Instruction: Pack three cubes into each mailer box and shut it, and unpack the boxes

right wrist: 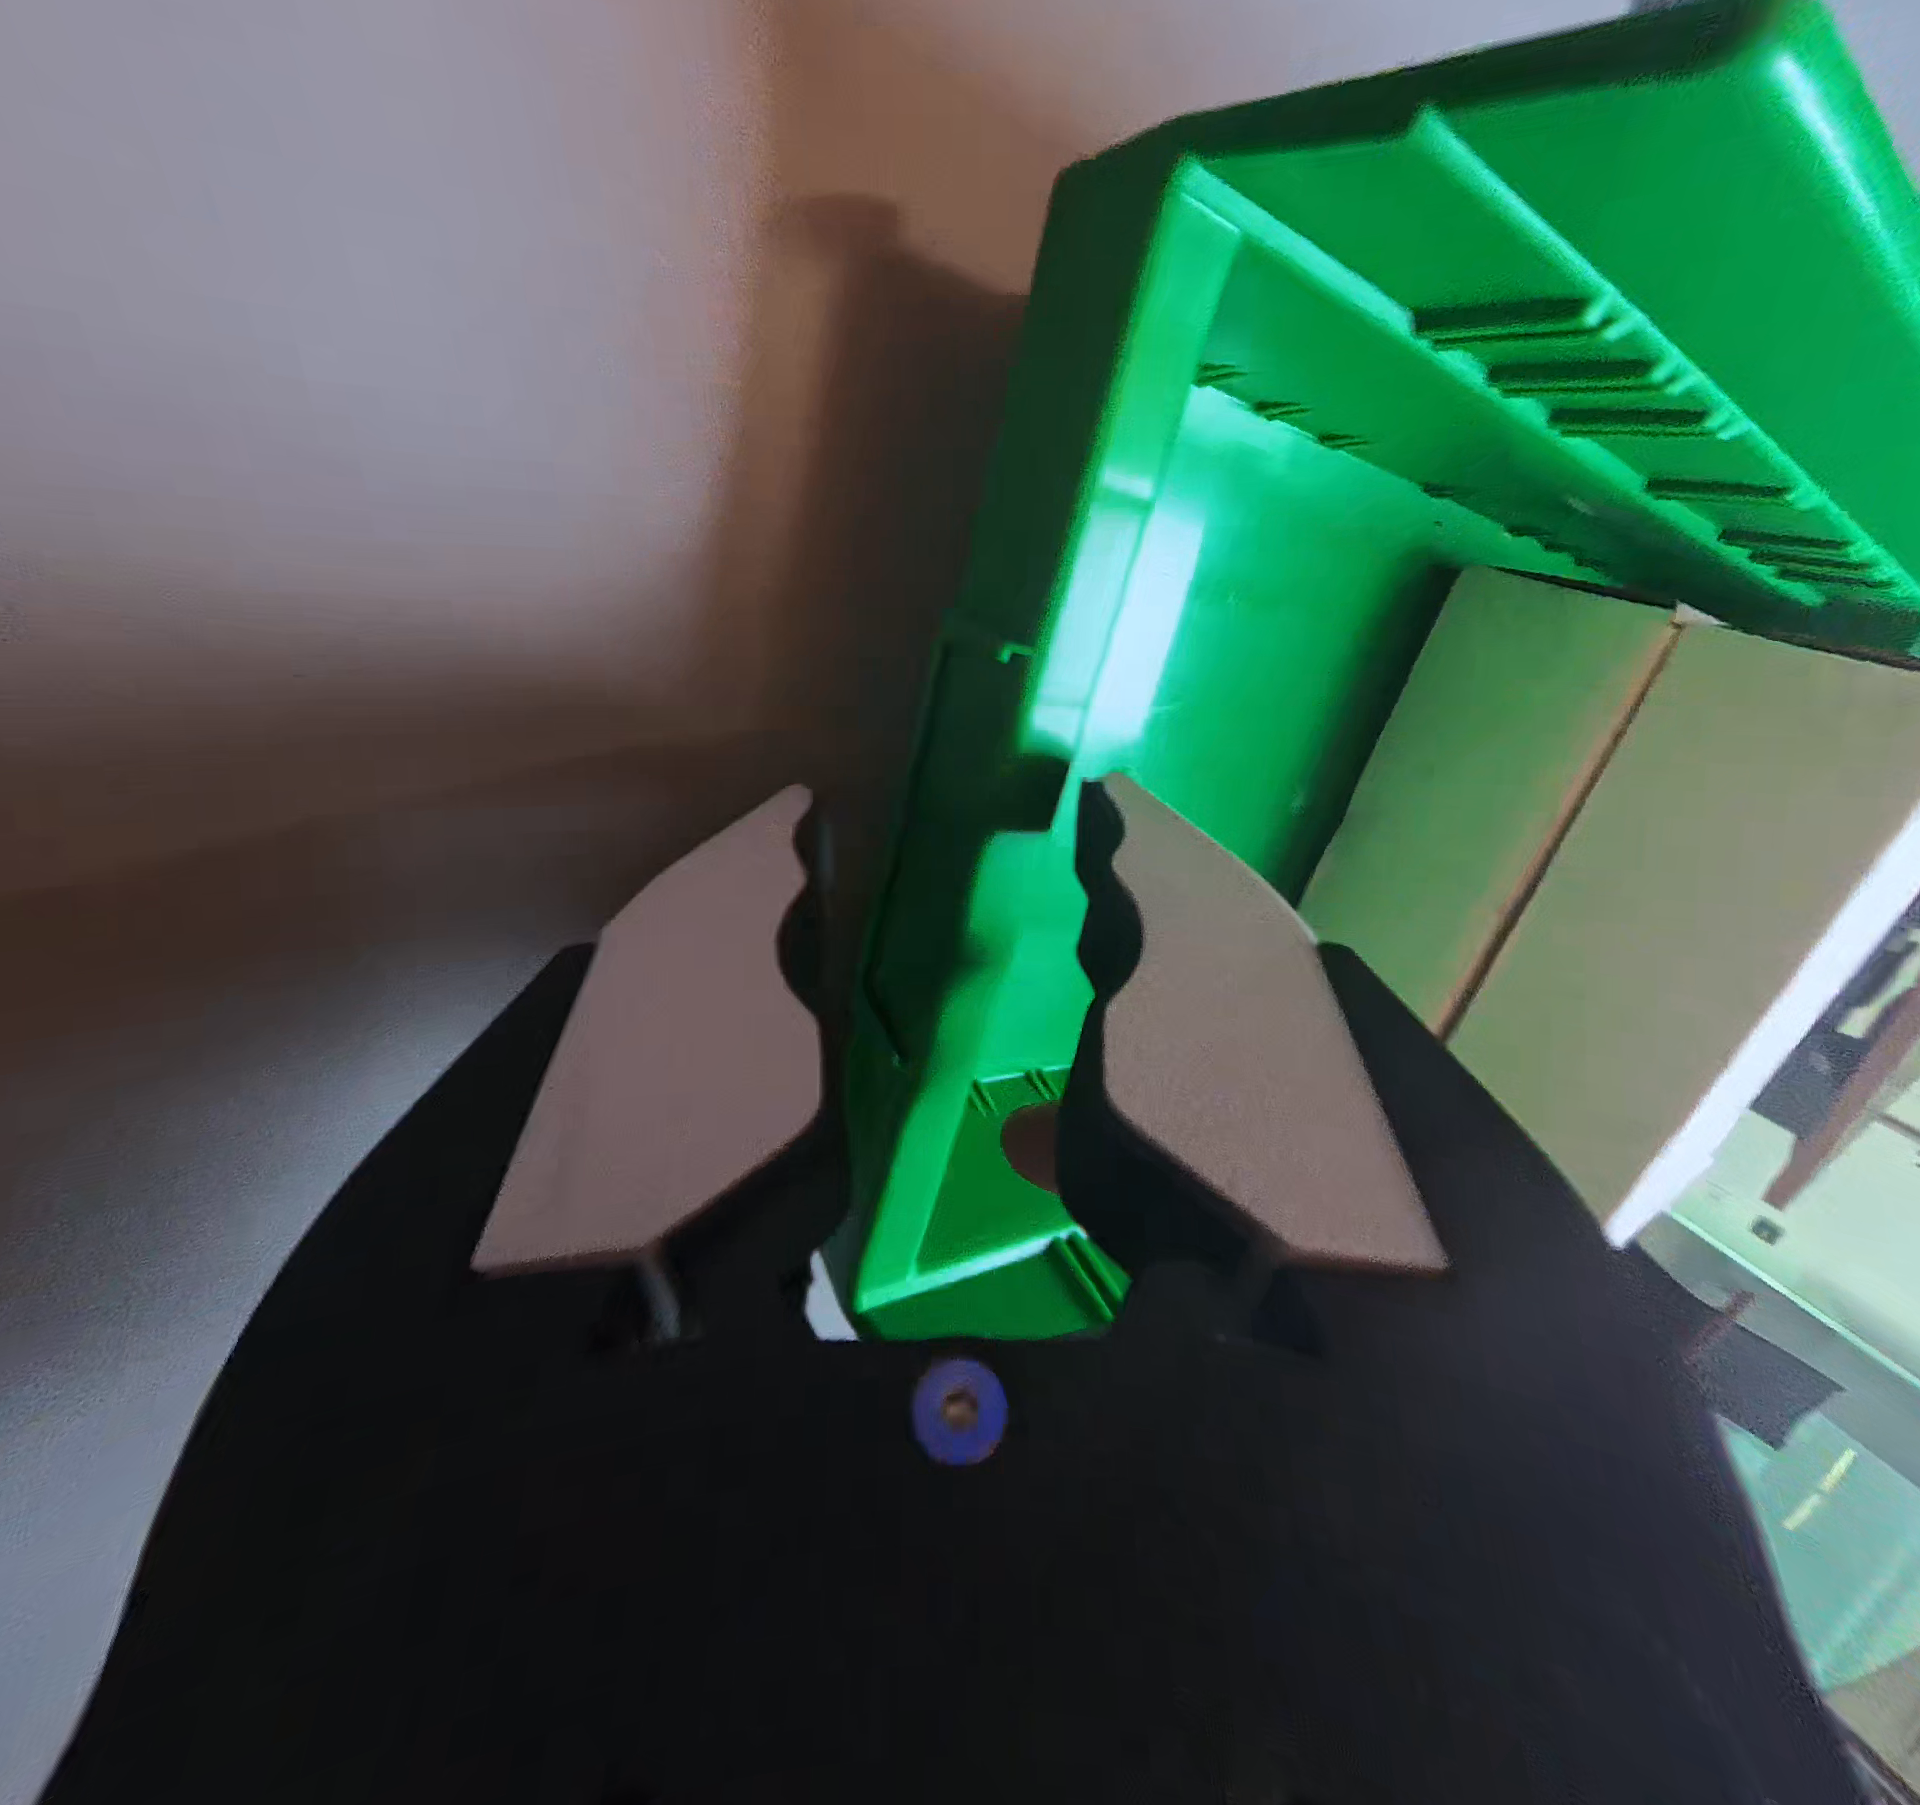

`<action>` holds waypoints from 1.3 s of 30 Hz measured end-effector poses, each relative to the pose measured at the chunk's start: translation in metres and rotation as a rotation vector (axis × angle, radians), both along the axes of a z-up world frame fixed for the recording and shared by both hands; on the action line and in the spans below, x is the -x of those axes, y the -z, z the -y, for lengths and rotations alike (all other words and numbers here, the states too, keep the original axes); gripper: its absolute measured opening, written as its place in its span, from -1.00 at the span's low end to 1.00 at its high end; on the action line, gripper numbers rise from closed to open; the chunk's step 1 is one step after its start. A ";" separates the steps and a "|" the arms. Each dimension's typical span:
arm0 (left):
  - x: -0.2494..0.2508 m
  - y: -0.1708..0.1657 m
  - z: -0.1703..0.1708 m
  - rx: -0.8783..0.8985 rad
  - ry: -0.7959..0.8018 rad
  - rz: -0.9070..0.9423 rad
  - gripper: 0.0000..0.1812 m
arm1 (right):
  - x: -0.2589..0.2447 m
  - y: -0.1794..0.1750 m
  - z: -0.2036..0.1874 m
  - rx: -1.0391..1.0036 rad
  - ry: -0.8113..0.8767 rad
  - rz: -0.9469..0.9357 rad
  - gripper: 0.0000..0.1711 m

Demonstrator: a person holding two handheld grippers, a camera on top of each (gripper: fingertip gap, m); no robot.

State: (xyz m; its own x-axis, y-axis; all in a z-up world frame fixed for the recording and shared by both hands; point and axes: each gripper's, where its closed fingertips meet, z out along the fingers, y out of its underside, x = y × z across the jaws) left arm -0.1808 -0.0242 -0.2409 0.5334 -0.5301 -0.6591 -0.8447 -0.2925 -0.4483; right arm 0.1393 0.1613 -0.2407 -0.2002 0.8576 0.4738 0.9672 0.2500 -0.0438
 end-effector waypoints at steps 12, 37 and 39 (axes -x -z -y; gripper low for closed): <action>-0.062 -0.044 -0.020 -0.129 0.095 0.307 -0.50 | 0.023 0.011 0.049 -0.012 -0.071 0.014 -0.61; -0.195 -0.033 0.035 -0.153 -0.230 0.776 -0.77 | -0.038 -0.040 0.161 0.043 0.617 -1.125 -0.72; -0.196 -0.045 0.039 -0.203 -0.181 0.772 -0.78 | -0.039 -0.046 0.163 0.006 0.604 -1.161 -0.76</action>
